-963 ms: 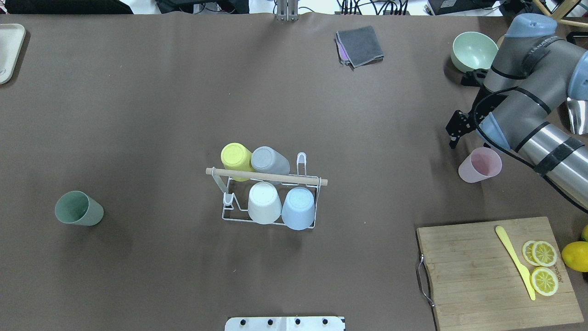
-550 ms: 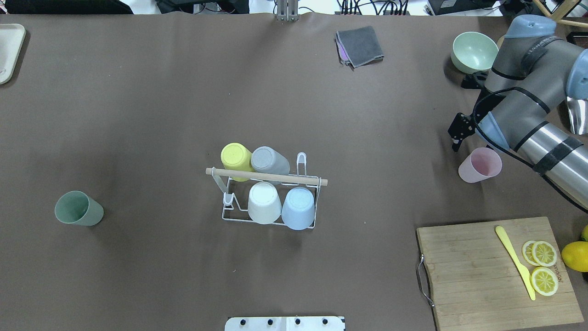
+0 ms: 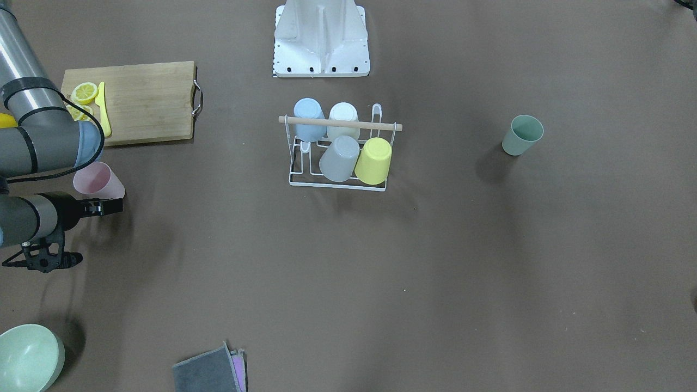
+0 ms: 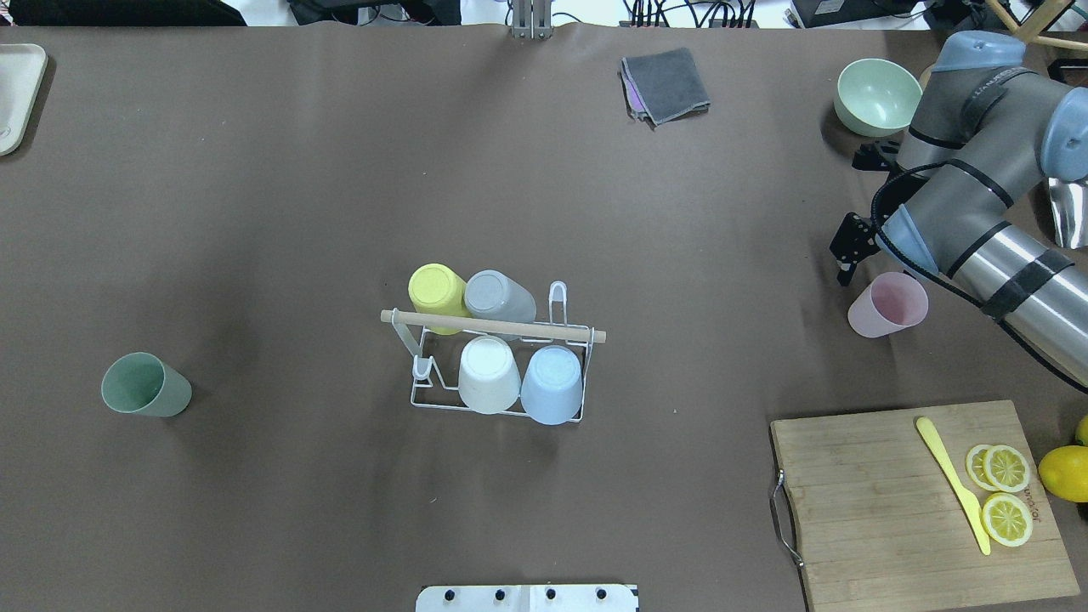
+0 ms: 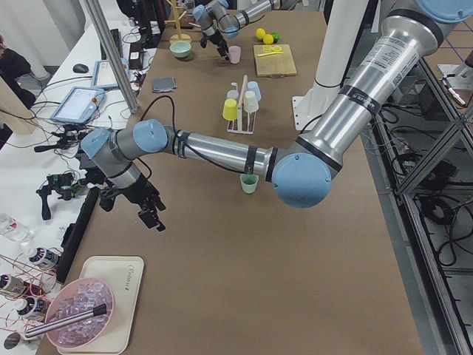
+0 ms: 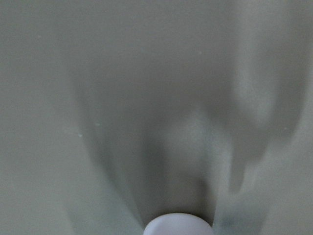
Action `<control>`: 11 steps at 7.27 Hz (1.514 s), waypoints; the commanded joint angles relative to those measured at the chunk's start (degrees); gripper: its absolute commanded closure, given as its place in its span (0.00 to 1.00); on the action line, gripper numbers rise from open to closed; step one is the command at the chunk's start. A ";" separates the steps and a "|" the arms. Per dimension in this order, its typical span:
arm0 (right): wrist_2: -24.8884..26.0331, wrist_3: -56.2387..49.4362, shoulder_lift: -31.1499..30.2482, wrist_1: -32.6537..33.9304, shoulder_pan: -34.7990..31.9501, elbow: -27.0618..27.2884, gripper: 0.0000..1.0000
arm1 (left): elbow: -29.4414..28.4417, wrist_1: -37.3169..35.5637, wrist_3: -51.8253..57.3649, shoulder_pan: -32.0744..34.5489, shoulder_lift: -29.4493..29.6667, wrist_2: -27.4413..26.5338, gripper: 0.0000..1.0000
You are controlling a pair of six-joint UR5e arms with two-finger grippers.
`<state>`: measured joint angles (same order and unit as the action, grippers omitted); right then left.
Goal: Place cup on cup holder
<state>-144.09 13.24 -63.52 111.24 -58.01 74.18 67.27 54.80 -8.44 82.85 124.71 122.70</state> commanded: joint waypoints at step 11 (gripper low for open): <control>-2.25 -4.10 1.29 6.61 1.50 -3.52 0.10 | -1.97 -23.95 22.06 -14.37 3.09 18.36 0.02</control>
<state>-146.26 9.37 -62.43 117.22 -56.57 70.77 65.39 31.52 12.60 69.93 127.56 140.31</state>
